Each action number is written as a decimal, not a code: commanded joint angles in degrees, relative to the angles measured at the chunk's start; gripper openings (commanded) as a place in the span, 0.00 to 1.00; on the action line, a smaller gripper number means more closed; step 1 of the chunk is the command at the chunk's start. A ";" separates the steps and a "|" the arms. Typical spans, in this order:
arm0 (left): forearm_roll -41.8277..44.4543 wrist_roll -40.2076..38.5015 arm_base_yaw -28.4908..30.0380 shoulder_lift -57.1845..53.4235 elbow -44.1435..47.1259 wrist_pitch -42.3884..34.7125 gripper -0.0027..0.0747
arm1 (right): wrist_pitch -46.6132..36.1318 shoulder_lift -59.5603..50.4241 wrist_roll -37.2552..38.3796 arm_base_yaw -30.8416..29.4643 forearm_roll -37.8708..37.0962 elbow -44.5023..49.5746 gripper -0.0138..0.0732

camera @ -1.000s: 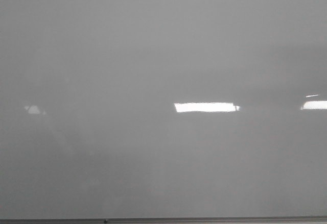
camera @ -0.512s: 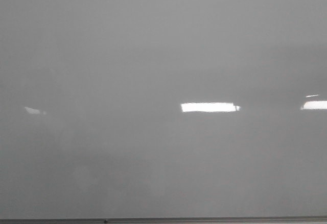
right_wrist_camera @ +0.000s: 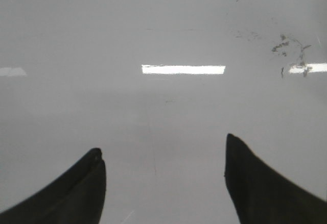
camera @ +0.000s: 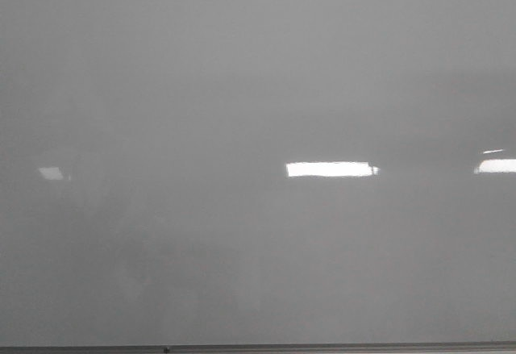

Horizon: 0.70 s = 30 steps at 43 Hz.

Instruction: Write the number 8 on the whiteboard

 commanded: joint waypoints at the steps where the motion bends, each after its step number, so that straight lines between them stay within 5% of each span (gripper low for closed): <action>1: -1.63 -0.77 0.03 1.68 -2.08 -6.45 0.69 | -4.63 0.87 -0.21 -0.20 -0.05 -1.77 0.76; 15: -1.63 -0.77 0.03 5.36 -2.08 -13.19 0.61 | -4.58 0.87 -0.21 -0.20 -0.05 -1.77 0.76; 30: -1.63 -0.77 0.03 5.64 -2.08 -13.44 0.18 | -4.58 0.87 -0.21 -0.20 -0.05 -1.77 0.76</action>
